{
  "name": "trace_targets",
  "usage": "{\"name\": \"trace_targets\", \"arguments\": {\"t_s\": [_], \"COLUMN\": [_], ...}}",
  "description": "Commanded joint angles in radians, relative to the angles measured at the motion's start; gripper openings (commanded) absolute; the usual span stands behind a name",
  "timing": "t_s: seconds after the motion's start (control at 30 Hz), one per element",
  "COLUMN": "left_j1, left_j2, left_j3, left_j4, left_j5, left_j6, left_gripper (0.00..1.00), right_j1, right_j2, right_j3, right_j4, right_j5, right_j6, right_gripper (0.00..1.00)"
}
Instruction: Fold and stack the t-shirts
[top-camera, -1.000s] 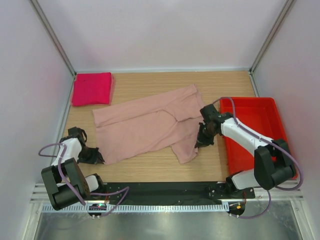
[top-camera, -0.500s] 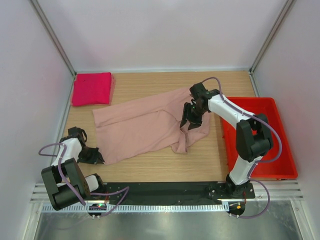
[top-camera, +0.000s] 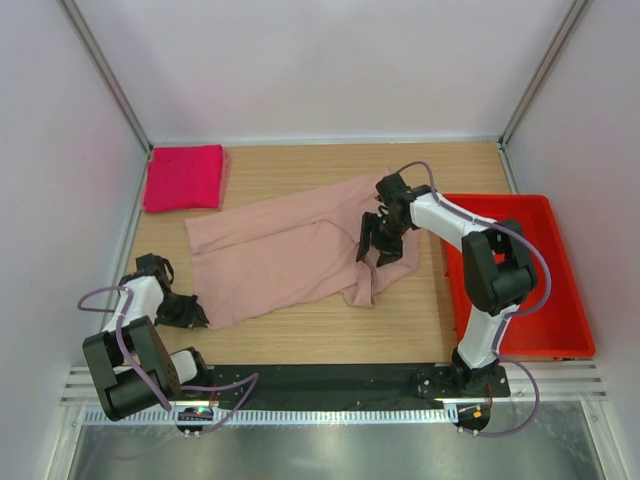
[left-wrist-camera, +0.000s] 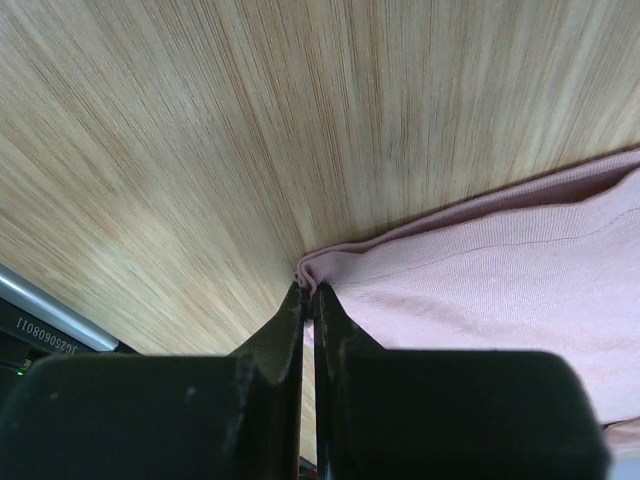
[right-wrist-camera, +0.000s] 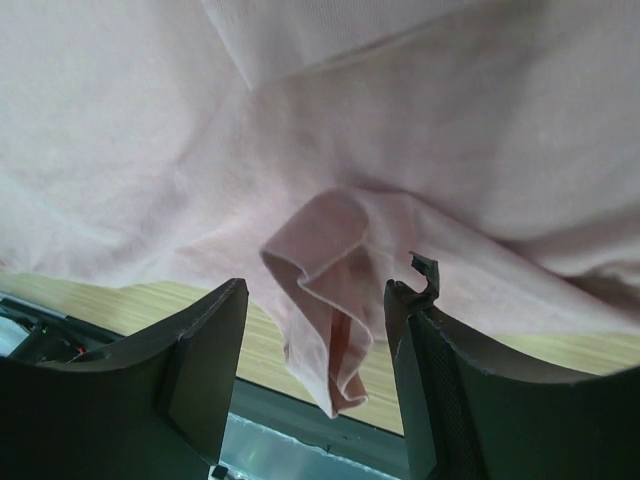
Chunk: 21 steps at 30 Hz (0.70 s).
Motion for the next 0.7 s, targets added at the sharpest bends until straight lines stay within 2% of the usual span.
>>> {"name": "trace_targets", "arguments": {"t_s": [0.0, 0.37, 0.57, 0.67], "left_j1": [-0.003, -0.003, -0.003, -0.004], "left_j2": [-0.017, -0.012, -0.005, -0.001], "left_j3": [-0.006, -0.012, -0.009, -0.008], "left_j4": [0.034, 0.042, 0.037, 0.035], "left_j5": [0.007, 0.007, 0.001, 0.001], "left_j6": [0.014, 0.011, 0.008, 0.010], "left_gripper": [0.00, 0.00, 0.00, 0.00], "right_j1": [0.000, 0.020, 0.039, 0.045], "right_j2": [0.029, 0.091, 0.117, 0.115], "right_j3": [0.068, 0.123, 0.166, 0.171], "right_j4": [0.022, -0.005, -0.045, -0.068], "right_j5": [-0.002, 0.034, 0.073, 0.111], "right_j6": [-0.016, 0.007, 0.012, 0.012], "right_gripper": [0.63, 0.59, 0.46, 0.45]}}
